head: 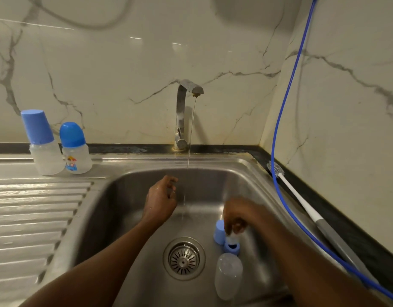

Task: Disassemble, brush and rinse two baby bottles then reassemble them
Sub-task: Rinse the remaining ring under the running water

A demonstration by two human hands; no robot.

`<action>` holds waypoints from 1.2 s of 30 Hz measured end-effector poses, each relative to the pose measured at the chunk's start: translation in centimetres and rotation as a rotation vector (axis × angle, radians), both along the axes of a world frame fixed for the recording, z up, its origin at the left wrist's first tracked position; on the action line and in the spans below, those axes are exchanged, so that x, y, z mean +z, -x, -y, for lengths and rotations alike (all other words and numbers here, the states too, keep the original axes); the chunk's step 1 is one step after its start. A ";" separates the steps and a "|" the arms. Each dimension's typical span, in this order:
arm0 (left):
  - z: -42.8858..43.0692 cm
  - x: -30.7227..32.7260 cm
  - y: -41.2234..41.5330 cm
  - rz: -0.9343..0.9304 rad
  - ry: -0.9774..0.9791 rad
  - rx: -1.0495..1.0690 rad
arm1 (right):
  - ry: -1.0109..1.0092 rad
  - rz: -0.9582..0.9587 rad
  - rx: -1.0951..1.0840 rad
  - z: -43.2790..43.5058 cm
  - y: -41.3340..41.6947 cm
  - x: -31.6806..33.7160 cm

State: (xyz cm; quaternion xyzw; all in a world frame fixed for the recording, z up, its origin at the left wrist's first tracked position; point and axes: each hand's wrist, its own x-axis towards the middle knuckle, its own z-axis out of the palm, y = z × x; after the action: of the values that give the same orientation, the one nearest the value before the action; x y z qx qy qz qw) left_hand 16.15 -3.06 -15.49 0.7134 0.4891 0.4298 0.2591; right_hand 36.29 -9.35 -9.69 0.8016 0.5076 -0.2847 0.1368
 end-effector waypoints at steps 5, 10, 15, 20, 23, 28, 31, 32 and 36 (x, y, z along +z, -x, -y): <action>-0.4 -0.1 0.2 -0.024 -0.001 0.010 | 0.245 0.036 -0.090 1.9 -0.7 -2.0; -0.5 -0.3 0.2 -0.047 -0.030 0.006 | 0.264 0.062 -0.107 2.7 -0.4 -3.4; -0.7 -0.3 0.3 -0.052 -0.032 0.011 | 0.168 0.036 -0.163 2.7 0.0 -4.2; -0.6 -0.3 0.2 -0.054 -0.031 -0.009 | 0.232 0.026 -0.173 2.6 0.3 -4.0; -0.6 -0.2 0.2 -0.043 -0.026 -0.012 | 0.198 -0.024 -0.199 2.5 -0.6 -2.3; -0.4 -0.3 0.1 -0.047 -0.021 -0.025 | -0.380 0.110 -0.040 2.8 -1.8 -2.0; -0.4 -0.2 0.2 -0.060 -0.025 -0.018 | -0.240 0.030 -0.061 2.7 -1.4 -3.4; -0.4 -0.2 0.2 -0.058 -0.028 -0.016 | -0.226 -0.003 -0.087 2.6 -1.4 -3.6; -0.5 -0.1 0.2 -0.062 -0.013 -0.016 | -0.239 -0.041 -0.129 2.4 -1.3 -3.1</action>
State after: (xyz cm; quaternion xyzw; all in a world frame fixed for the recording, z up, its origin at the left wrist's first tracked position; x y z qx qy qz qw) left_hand 15.98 -2.51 -15.62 0.7319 0.4882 0.4085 0.2429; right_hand 37.56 -11.77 -12.82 0.8371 0.4881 -0.2466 0.0114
